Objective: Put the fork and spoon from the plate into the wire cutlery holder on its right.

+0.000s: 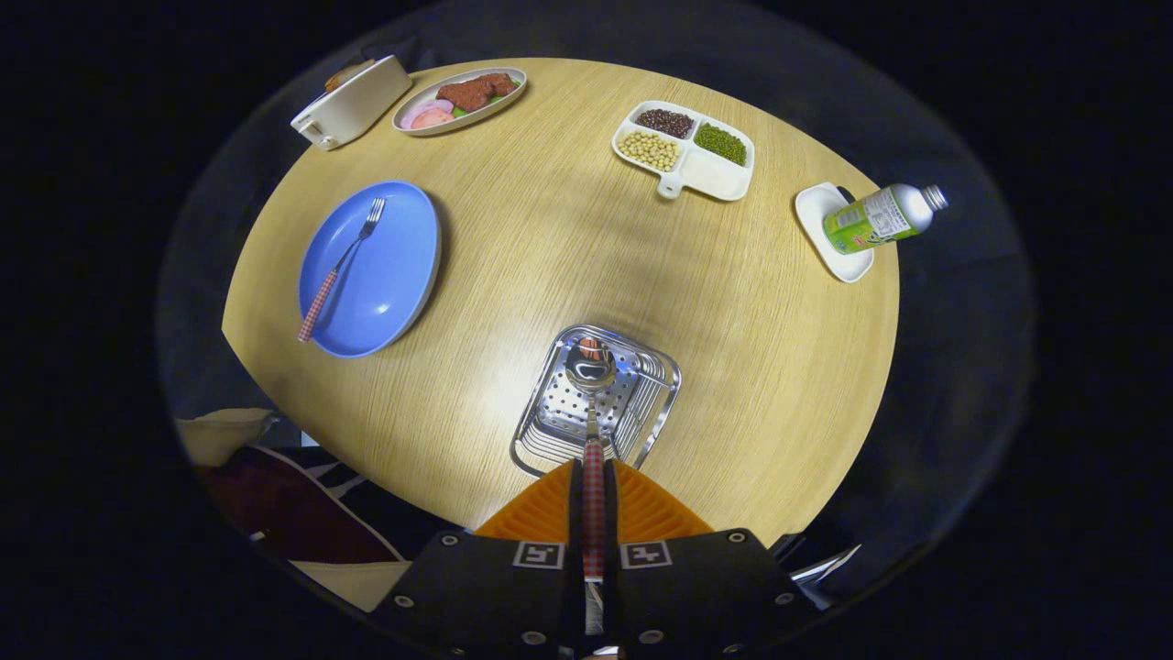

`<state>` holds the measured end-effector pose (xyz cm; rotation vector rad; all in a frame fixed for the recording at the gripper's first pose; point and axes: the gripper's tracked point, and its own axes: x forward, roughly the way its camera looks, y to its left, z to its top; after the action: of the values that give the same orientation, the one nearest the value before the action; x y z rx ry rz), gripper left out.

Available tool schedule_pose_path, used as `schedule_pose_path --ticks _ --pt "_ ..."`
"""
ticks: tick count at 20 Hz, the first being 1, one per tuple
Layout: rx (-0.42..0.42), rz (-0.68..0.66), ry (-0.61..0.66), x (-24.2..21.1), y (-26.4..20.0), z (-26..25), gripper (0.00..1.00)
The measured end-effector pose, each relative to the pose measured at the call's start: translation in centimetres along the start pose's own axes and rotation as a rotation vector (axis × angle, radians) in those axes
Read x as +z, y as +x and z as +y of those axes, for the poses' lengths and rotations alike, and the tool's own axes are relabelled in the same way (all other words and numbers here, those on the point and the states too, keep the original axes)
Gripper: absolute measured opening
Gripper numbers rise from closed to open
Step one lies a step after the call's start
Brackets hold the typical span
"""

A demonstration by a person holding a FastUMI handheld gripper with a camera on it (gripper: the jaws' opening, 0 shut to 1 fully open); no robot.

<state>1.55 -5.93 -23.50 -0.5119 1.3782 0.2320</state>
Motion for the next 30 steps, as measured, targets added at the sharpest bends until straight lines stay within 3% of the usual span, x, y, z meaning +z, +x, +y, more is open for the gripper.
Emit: schedule_pose_path --ticks 6,7,10,11,13,15,18,21,30 --pt "-0.007 -0.054 0.053 0.4 -0.6 -0.2 0.17" --pt "-0.007 -0.069 0.072 0.5 -1.0 -0.3 0.27" --pt "-0.013 -0.157 0.142 1.2 -2.5 -0.3 0.42" --pt "-0.015 -0.197 0.164 1.6 -3.2 -0.2 0.53" --pt "-0.02 -0.282 0.205 2.4 -4.5 0.4 0.64" --pt "-0.081 -0.393 0.235 3.4 -6.1 0.6 0.76" --pt "-0.134 -0.553 0.245 4.8 -8.6 3.3 0.83" --pt "-0.099 -0.655 0.3 6.2 -9.6 7.4 0.97" --pt "-0.028 -0.778 0.372 9.7 -6.4 18.3 0.98"
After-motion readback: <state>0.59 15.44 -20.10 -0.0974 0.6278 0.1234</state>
